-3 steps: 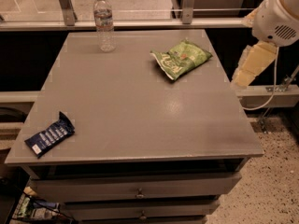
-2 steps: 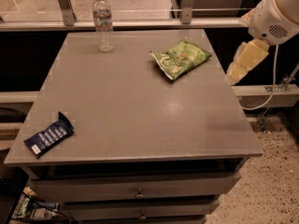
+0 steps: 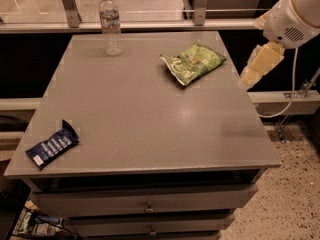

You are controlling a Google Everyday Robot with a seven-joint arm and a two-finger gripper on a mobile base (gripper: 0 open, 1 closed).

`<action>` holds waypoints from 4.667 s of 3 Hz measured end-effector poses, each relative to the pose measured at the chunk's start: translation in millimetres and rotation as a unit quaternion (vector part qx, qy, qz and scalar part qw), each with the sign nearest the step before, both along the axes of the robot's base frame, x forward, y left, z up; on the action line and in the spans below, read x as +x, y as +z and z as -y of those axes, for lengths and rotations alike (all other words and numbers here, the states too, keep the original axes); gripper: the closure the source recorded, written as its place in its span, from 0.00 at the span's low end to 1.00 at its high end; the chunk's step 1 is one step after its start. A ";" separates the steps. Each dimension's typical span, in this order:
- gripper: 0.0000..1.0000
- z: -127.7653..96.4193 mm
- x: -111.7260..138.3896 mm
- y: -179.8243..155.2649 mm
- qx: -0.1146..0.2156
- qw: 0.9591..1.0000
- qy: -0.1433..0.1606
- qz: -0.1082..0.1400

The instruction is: Move green jalapeno chip bag near rxbar blueberry

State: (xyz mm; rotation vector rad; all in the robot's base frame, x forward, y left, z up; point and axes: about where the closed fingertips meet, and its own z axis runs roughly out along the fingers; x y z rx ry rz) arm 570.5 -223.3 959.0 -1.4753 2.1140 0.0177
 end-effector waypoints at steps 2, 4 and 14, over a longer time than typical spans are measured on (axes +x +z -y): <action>0.00 5.6 61.5 -12.8 0.061 0.997 -0.006 0.047; 0.00 5.2 157.4 -33.8 0.086 0.993 -0.010 0.086; 1.00 -37.6 187.3 -126.1 0.058 0.996 0.008 -0.062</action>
Offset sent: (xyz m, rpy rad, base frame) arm 0.1260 -0.0191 -0.0154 0.2456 -0.2096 -0.0268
